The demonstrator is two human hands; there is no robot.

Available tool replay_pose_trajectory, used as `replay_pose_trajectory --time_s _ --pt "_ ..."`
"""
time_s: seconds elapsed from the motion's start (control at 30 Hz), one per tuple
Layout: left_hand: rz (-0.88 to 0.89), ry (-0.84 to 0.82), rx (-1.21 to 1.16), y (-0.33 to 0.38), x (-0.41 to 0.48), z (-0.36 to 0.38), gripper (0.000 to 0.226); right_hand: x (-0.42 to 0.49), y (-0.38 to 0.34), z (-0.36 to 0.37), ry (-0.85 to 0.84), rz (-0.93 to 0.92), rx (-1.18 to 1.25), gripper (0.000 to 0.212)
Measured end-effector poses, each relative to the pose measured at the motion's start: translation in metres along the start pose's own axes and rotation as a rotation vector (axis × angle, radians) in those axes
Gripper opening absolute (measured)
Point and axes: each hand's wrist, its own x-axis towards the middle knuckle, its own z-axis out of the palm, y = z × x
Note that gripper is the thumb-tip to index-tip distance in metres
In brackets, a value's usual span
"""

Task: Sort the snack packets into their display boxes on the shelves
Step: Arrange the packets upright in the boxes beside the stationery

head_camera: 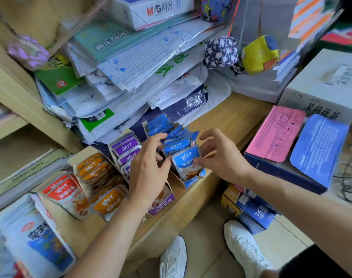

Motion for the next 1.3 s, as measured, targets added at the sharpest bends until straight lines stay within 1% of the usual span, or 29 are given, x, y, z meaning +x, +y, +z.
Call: replay_pose_trajectory --time_s 0.03,0.1,0.13,0.17,0.23,0.3,0.37,0.4,0.5,0.53,0.63,0.77,0.83,0.87,0.97,1.07,1.13,1.23,1.27,1.3 --pt "-0.042 -0.009 -0.043 0.0 0.001 0.0 0.049 -0.001 0.003 0.001 -0.017 -0.007 -0.032 0.041" --pt "-0.079 -0.028 -0.102 -0.004 0.005 0.0 0.036 -0.002 0.008 0.002 -0.04 -0.044 -0.094 0.023" --pt "-0.089 -0.04 -0.11 -0.006 0.008 0.0 0.029 -0.003 0.01 0.002 -0.045 -0.056 -0.097 0.019" --pt "-0.104 -0.051 -0.12 -0.009 0.01 -0.001 0.024 -0.004 0.009 0.003 -0.047 -0.065 -0.086 0.019" --pt "-0.164 -0.058 -0.172 -0.011 0.012 -0.004 0.019 -0.008 0.008 0.003 -0.07 -0.083 -0.065 0.029" --pt "-0.216 -0.043 -0.235 -0.01 0.011 -0.007 0.024 -0.012 0.007 0.003 -0.11 -0.098 -0.082 0.043" --pt "-0.232 -0.025 -0.257 -0.009 0.009 -0.01 0.029 -0.018 0.006 0.006 -0.111 -0.104 -0.084 0.051" --pt "-0.241 -0.018 -0.267 -0.009 0.009 -0.011 0.028 -0.019 0.006 0.007 -0.09 -0.104 -0.07 0.048" --pt "-0.286 0.0 -0.335 -0.011 0.007 -0.012 0.017 -0.02 0.007 0.009 0.006 -0.098 -0.03 0.031" --pt "-0.289 0.011 -0.334 -0.011 0.006 -0.012 0.015 -0.019 0.007 0.009 0.023 -0.093 -0.033 0.031" --pt "-0.267 -0.008 -0.247 -0.01 0.003 -0.014 0.011 -0.017 0.009 0.012 0.05 -0.085 -0.053 0.048" --pt "-0.268 -0.134 -0.206 -0.011 0.0 -0.016 0.004 -0.017 0.01 0.016 0.117 -0.078 -0.104 0.073" --pt "-0.251 -0.179 -0.236 -0.013 -0.002 -0.015 0.009 -0.017 0.011 0.015 0.083 -0.038 -0.048 0.085" --pt "-0.239 -0.182 -0.245 -0.014 -0.002 -0.013 0.012 -0.017 0.012 0.014 0.047 -0.027 -0.019 0.088" --pt "-0.195 -0.118 -0.275 -0.011 -0.004 -0.007 0.011 -0.018 0.011 0.013 -0.063 -0.041 -0.026 0.085" --pt "-0.28 -0.044 -0.454 0.003 -0.005 -0.006 0.014 -0.018 0.006 0.009 -0.121 -0.054 -0.03 0.085" --pt "-0.343 -0.096 -0.542 0.008 -0.005 -0.008 0.014 -0.016 0.006 0.006 -0.143 -0.07 -0.041 0.082" --pt "-0.392 -0.315 -0.529 0.006 -0.005 -0.016 0.013 -0.016 0.007 0.002 -0.176 -0.094 -0.08 0.077" --pt "-0.404 -0.339 -0.537 0.004 -0.005 -0.019 0.015 -0.017 0.008 0.001 -0.184 -0.097 -0.088 0.076" --pt "-0.416 -0.317 -0.561 0.006 -0.006 -0.023 0.016 -0.017 0.008 0.0 -0.19 -0.097 -0.093 0.077"
